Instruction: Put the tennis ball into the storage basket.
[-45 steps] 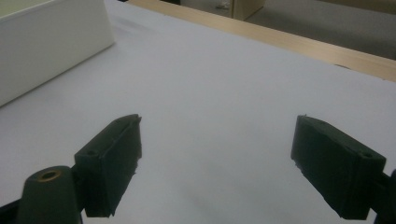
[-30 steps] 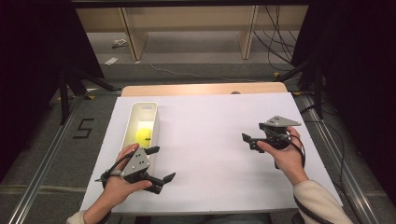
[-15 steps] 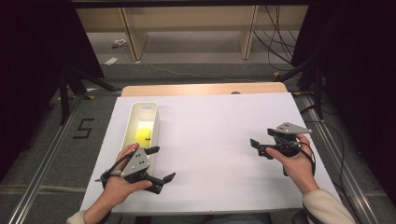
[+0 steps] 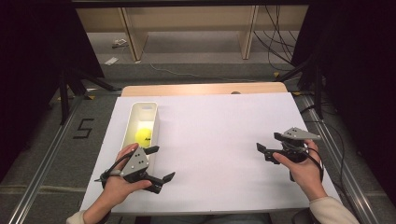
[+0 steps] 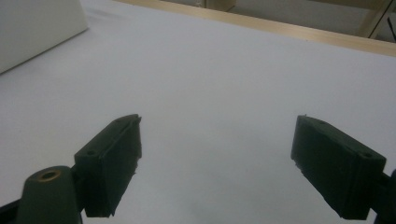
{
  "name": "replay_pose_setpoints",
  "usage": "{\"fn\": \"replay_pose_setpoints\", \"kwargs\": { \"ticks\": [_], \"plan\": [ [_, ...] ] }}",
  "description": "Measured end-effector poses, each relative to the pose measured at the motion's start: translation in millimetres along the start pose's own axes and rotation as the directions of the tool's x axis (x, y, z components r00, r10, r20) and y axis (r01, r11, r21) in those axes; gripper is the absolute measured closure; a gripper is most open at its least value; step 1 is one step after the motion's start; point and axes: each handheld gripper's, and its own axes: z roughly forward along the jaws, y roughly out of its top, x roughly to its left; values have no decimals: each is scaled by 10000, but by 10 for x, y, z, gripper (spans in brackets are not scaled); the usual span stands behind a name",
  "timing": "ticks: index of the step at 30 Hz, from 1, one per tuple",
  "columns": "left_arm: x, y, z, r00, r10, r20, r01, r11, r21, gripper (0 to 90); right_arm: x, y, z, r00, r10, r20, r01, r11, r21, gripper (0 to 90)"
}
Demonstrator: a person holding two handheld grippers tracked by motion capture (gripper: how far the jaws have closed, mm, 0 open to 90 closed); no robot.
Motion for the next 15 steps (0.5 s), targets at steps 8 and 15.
{"fn": "replay_pose_setpoints", "kwargs": {
  "ticks": [8, 15],
  "plan": [
    [4, 5, -6, 10000, 3, 10, -3, 10000, -44, 0, 3, -59, -52, 9999, -51, -90, 51, 10000, 20, 162],
    [15, 7, 0, 9999, -131, 32, 131, 9999, -107, 0, -5, -77, -77, 9998, -58, -204, 56, 10000, -79, 160]
  ]
}}
